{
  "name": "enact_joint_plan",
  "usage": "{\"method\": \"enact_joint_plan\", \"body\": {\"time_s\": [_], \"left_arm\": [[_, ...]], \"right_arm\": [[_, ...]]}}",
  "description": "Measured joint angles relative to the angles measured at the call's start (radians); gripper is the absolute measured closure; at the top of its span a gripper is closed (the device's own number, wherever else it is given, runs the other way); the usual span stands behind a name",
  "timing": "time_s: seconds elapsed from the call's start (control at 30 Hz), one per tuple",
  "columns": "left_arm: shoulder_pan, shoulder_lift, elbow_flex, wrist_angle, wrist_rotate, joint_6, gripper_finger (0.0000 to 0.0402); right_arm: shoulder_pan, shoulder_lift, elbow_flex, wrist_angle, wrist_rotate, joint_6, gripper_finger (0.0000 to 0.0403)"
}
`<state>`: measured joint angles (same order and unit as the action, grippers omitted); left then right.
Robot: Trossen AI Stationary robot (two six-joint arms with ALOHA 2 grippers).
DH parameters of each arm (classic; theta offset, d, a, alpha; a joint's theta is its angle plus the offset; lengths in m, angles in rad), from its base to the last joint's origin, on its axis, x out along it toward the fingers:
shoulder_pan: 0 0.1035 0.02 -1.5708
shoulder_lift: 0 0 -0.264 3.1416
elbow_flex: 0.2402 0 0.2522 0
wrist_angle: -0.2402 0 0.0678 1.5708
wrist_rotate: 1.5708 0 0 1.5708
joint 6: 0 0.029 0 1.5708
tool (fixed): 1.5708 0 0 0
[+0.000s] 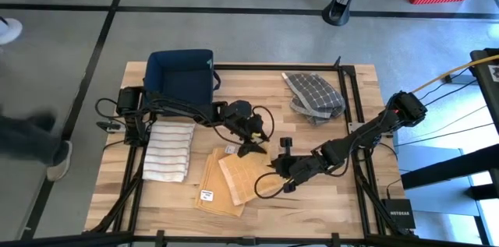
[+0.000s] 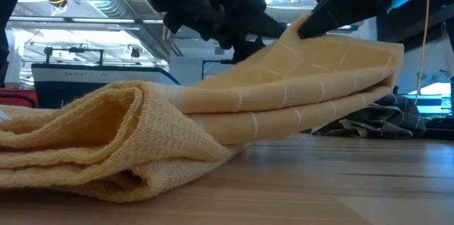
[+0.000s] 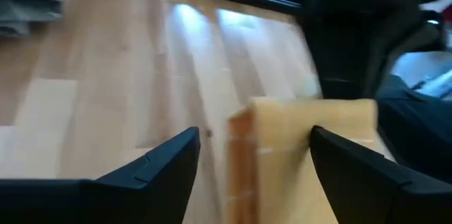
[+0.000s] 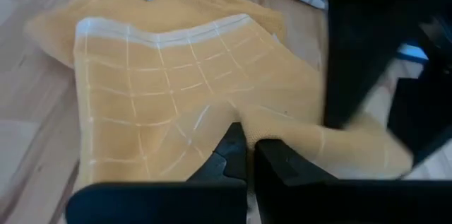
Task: Fold towel
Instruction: Stack the orange pattern towel on top of the orange towel
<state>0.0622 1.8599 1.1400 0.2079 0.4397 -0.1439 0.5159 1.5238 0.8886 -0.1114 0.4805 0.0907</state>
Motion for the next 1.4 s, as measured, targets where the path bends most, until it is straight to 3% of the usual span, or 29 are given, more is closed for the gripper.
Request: {"method": "enact_joint_plan", "body": {"time_s": [0.13, 0.37, 0.7, 0.83, 1.0, 1.17, 1.3, 1.4], "left_arm": [[-0.009, 0.000, 0.000, 0.014, 0.008, 0.003, 0.0143], [-0.045, 0.000, 0.000, 0.020, 0.126, -0.059, 0.0143], [-0.064, 0.001, 0.000, 0.018, 0.075, 0.007, 0.0153], [-0.065, 0.001, 0.000, 0.020, 0.073, 0.041, 0.0198], [-0.076, 0.001, 0.000, 0.020, 0.042, 0.110, 0.0292], [-0.084, 0.001, 0.000, 0.020, 0.029, 0.152, 0.0386], [-0.089, 0.001, 0.000, 0.017, 0.008, 0.126, 0.0391], [-0.098, -0.004, 0.001, 0.013, -0.022, 0.124, 0.0398]], "right_arm": [[0.001, 0.000, 0.000, -0.007, 0.014, -0.018, 0.0398], [0.001, 0.000, 0.000, -0.049, 0.061, -0.019, 0.0398], [0.001, 0.000, 0.000, -0.066, 0.104, -0.019, 0.0398], [0.001, 0.000, 0.000, -0.065, 0.104, -0.018, 0.0397], [0.001, 0.000, 0.000, -0.057, 0.104, -0.017, 0.0396], [0.001, 0.000, 0.000, -0.028, 0.104, 0.065, 0.0364], [0.000, -0.006, 0.024, -0.067, 0.113, 0.092, 0.0320], [0.005, -0.033, 0.113, -0.235, 0.079, 0.150, 0.0280]]}}
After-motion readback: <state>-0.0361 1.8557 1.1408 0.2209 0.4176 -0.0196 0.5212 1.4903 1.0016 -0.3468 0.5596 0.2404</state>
